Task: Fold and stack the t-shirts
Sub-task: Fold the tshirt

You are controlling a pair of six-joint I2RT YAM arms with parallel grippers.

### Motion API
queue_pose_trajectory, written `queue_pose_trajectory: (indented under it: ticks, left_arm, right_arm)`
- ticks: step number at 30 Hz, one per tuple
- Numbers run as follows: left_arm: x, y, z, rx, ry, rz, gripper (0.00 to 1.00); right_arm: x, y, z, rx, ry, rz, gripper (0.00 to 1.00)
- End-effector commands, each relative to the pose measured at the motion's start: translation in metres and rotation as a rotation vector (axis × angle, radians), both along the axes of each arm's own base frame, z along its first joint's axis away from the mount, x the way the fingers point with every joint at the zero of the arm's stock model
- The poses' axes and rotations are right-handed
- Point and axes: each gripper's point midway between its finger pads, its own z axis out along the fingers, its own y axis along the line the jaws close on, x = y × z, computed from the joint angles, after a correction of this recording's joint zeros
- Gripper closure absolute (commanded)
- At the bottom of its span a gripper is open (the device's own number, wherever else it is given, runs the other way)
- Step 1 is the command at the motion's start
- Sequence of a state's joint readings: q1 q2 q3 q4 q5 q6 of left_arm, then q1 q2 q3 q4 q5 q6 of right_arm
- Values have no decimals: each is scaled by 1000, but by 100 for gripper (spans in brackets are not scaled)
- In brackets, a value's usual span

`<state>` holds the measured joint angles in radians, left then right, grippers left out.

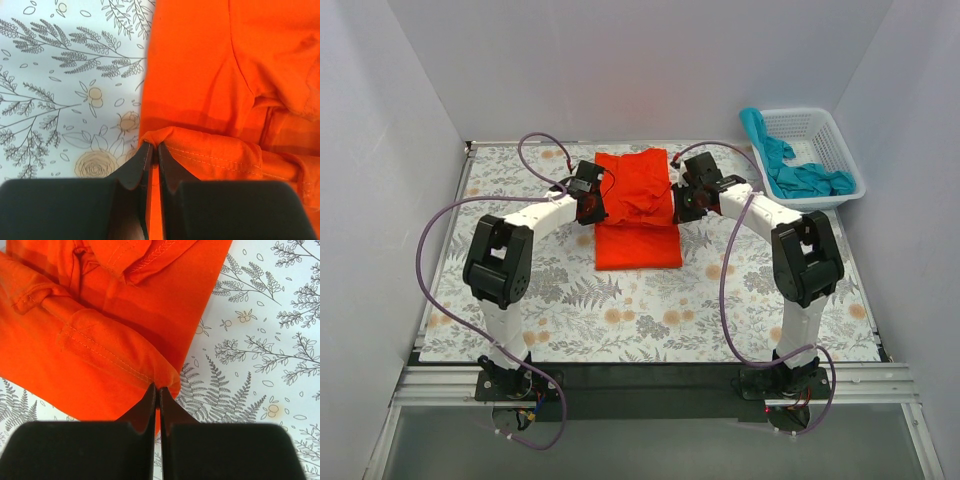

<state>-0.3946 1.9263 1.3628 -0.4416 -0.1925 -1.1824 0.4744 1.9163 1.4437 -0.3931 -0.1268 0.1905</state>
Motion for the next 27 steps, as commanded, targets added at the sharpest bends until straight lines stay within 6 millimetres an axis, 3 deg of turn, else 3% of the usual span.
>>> queue_pose_trajectory:
  ticks: [1, 8, 13, 16, 17, 19, 20, 24, 27]
  left_arm:
    - [21, 10, 11, 25, -65, 36, 100]
    - [23, 11, -9, 30, -44, 32, 100]
    - [25, 14, -8, 37, -62, 36, 98]
    - [24, 14, -3, 36, -76, 37, 81]
    - [24, 13, 6, 26, -95, 36, 71]
    - [22, 15, 15, 15, -132, 40, 60]
    - [21, 13, 30, 1, -168, 40, 55]
    - [8, 9, 67, -17, -253, 64, 28]
    - [-16, -6, 79, -53, -265, 54, 19]
  right_arm:
    - [19, 4, 6, 12, -56, 0, 99]
    - [27, 1, -13, -7, -54, -13, 99]
    - [29, 0, -19, -9, -56, -15, 97]
    - [29, 3, -11, 6, -68, -3, 83]
    - [29, 4, -9, 8, -73, 1, 73]
    - [29, 5, 5, 9, -106, 4, 67]
    - [28, 5, 9, 4, -118, 2, 62]
    - [18, 13, 34, -1, -180, 3, 55]
    - [7, 28, 41, 16, -206, 26, 55]
